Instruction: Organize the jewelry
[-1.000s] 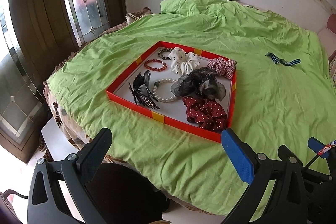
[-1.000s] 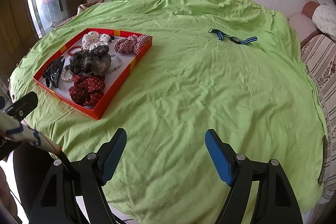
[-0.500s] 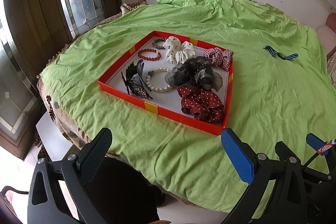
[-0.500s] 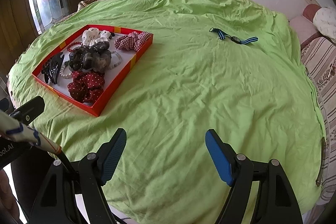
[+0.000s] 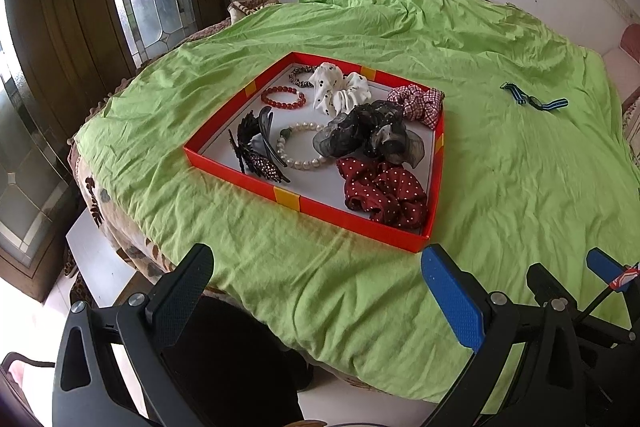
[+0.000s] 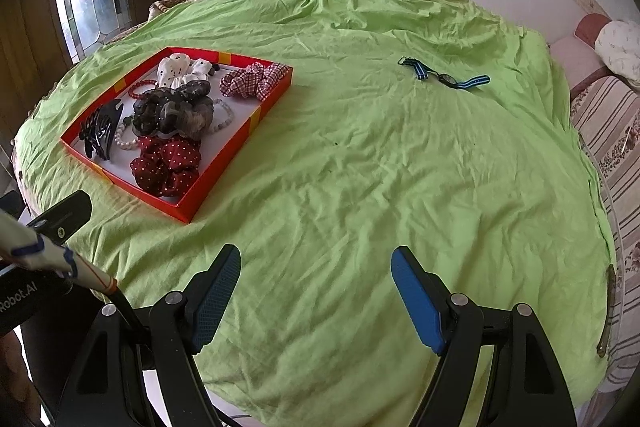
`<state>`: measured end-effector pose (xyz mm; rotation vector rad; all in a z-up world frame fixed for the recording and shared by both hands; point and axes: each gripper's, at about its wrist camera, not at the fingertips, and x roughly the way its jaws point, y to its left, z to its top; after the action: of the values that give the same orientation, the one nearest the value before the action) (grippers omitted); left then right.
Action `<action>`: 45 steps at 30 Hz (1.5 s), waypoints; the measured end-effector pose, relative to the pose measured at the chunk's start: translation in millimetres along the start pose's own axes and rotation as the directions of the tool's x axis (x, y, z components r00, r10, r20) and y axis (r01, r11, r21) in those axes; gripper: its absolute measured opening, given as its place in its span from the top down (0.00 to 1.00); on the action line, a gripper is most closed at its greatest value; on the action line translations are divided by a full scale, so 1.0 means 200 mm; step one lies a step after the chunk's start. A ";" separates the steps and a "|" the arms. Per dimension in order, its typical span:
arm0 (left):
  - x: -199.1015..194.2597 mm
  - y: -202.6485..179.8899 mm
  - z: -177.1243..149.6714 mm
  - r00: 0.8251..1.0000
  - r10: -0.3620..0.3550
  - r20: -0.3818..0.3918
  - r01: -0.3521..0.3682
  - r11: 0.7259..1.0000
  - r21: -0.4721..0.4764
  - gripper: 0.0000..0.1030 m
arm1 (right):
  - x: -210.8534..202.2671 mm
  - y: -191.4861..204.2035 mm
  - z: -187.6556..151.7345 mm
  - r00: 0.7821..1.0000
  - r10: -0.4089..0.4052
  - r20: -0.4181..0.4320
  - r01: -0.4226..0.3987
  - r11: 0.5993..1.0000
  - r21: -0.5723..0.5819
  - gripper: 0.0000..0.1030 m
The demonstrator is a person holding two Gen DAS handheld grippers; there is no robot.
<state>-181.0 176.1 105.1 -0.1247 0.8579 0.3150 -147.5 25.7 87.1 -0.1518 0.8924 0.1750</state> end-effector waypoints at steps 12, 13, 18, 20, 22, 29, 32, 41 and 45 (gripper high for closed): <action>0.02 -0.02 -0.02 1.000 -0.010 -0.007 0.010 1.000 0.010 0.00 | 0.00 0.00 0.00 1.000 -0.006 -0.002 0.006 1.000 0.001 0.20; 0.02 -0.02 -0.02 1.000 -0.012 -0.008 0.013 1.000 0.010 0.00 | 0.00 0.00 0.00 1.000 -0.005 -0.003 0.005 1.000 0.001 0.20; 0.02 -0.01 -0.02 1.000 -0.016 -0.010 0.016 1.000 0.010 0.00 | 0.00 0.01 0.01 1.000 -0.007 -0.004 0.007 1.000 -0.006 0.20; 0.02 -0.02 -0.02 1.000 -0.017 -0.012 0.017 1.000 0.008 0.00 | 0.00 0.01 0.01 1.000 -0.008 -0.005 0.007 1.000 -0.009 0.20; 0.02 -0.02 -0.02 1.000 -0.015 -0.011 0.015 1.000 0.010 0.00 | 0.00 0.02 0.01 1.000 -0.009 -0.005 0.009 1.000 -0.010 0.20; 0.03 -0.02 -0.02 1.000 -0.020 -0.020 0.020 1.000 0.011 0.00 | 0.00 0.01 0.01 1.000 -0.011 -0.004 0.011 1.000 -0.006 0.20; 0.03 -0.02 -0.02 1.000 -0.022 -0.022 0.022 1.000 0.011 0.00 | 0.01 0.01 0.01 1.000 -0.012 -0.008 0.012 1.000 -0.007 0.20; 0.05 -0.01 -0.03 0.999 -0.031 -0.031 0.031 1.000 0.004 0.00 | 0.02 0.01 0.01 1.000 -0.012 -0.009 0.012 1.000 -0.007 0.20; 0.05 -0.01 -0.03 0.999 -0.031 -0.033 0.031 1.000 0.005 0.00 | 0.01 0.01 0.01 1.000 -0.013 -0.009 0.013 1.000 -0.008 0.20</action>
<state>-178.8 174.5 94.2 -0.1386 0.8880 0.2822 -144.5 28.9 86.3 -0.1654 0.8994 0.1659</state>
